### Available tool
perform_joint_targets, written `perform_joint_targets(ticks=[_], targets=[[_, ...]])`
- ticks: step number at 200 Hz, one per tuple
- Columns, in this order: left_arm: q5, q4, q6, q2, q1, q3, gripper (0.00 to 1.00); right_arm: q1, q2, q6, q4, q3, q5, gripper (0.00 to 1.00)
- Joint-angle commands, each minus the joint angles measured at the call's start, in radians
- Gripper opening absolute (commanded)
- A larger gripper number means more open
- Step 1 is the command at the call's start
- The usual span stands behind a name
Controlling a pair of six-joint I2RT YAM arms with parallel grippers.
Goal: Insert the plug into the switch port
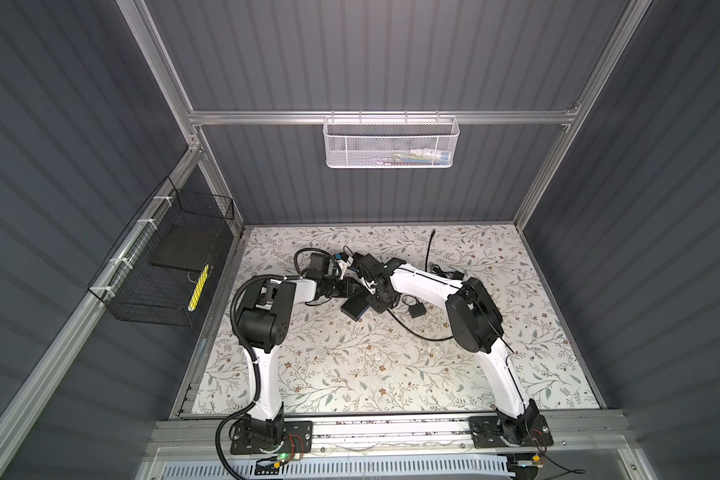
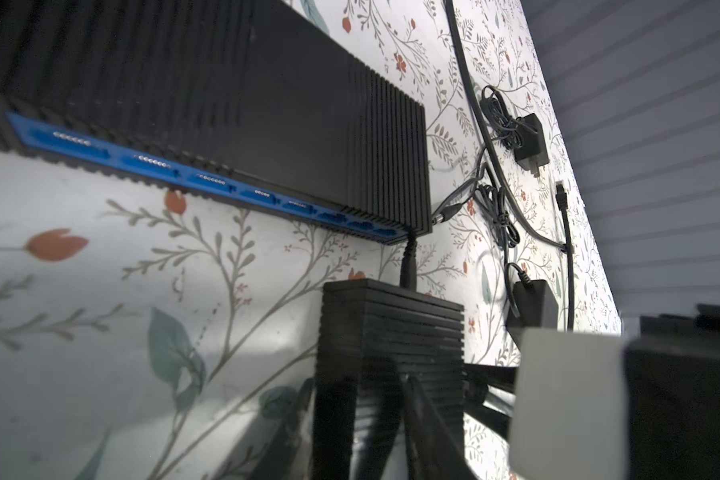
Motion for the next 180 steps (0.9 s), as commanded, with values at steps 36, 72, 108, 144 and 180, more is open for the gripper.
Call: perform_joint_targets(ticks=[36, 72, 108, 144, 180], targets=[[0.086, -0.077, 0.024, 0.058, -0.049, -0.014, 0.35, -0.005, -0.096, -0.051, 0.121, -0.029, -0.045, 0.0], [0.12, -0.049, 0.029, 0.078, -0.049, -0.015, 0.35, -0.006, -0.14, -0.062, 0.162, -0.099, -0.065, 0.0], [0.148, -0.022, 0.028, 0.067, -0.049, -0.027, 0.35, -0.011, -0.134, -0.046, 0.207, -0.134, -0.079, 0.0], [0.16, -0.019, 0.027, 0.061, -0.051, -0.031, 0.34, -0.013, -0.118, -0.019, 0.219, -0.14, -0.081, 0.0], [0.164, -0.011, 0.025, 0.059, -0.065, -0.034, 0.34, -0.021, -0.12, -0.016, 0.221, -0.134, -0.085, 0.0]])
